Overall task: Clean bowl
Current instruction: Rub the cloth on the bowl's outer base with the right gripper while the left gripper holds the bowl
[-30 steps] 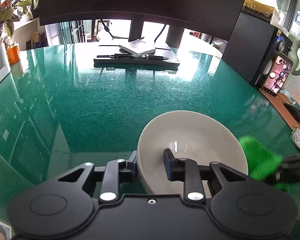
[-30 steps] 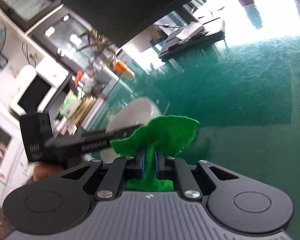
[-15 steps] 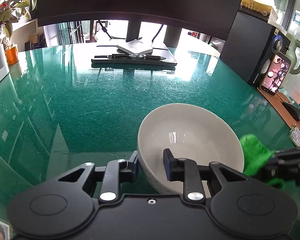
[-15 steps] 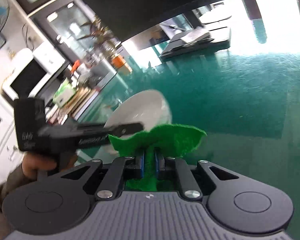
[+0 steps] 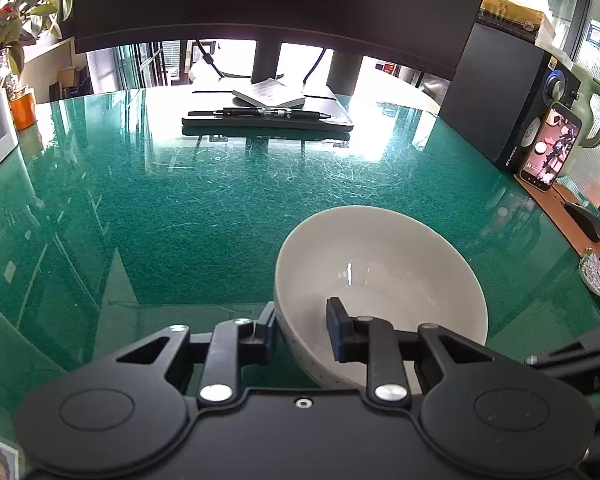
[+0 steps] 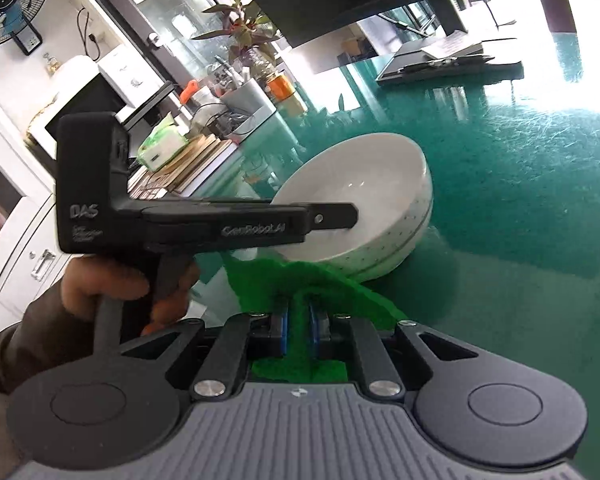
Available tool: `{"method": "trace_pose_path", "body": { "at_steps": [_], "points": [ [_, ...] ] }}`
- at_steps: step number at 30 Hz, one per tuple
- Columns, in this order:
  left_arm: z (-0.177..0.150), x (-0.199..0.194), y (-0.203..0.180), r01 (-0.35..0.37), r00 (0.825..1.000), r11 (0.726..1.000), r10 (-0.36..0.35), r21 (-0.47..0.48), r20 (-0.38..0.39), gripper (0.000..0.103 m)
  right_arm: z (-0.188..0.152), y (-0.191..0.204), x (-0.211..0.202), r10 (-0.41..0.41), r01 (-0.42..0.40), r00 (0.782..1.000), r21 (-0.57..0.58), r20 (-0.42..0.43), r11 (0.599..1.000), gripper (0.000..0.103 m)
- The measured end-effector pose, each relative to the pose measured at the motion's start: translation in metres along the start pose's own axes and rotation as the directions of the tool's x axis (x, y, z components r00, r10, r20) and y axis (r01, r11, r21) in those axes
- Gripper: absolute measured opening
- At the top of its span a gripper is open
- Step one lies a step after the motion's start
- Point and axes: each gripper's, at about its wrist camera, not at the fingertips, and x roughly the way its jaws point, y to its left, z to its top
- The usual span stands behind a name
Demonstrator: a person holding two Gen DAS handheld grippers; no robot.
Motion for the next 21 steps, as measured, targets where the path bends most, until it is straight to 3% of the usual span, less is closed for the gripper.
{"method": "trace_pose_path", "body": {
  "at_steps": [5, 10, 19, 21],
  "points": [
    [0.001, 0.001, 0.000, 0.003, 1.000, 1.000, -0.003, -0.007, -0.001, 0.026, 0.006, -0.024, -0.023, -0.092, 0.088, 0.994, 0.066, 0.065, 0.994, 0.010],
    [-0.001, -0.002, -0.003, -0.006, 1.000, 1.000, 0.006, -0.004, -0.007, 0.027, 0.015, -0.039, -0.027, -0.129, 0.119, 0.987, 0.100, 0.100, 0.988, 0.011],
    [0.015, -0.003, 0.001, -0.050, 0.999, 0.996, 0.051, 0.072, -0.014, 0.034, 0.013, -0.042, -0.019, -0.105, 0.095, 0.989, 0.100, 0.100, 0.991, 0.011],
    [0.028, 0.005, -0.003, -0.025, 0.999, 0.992, 0.028, 0.125, -0.023, 0.036, 0.012, -0.041, -0.019, -0.102, 0.093, 0.990, 0.094, 0.100, 0.991, 0.011]
  ]
}}
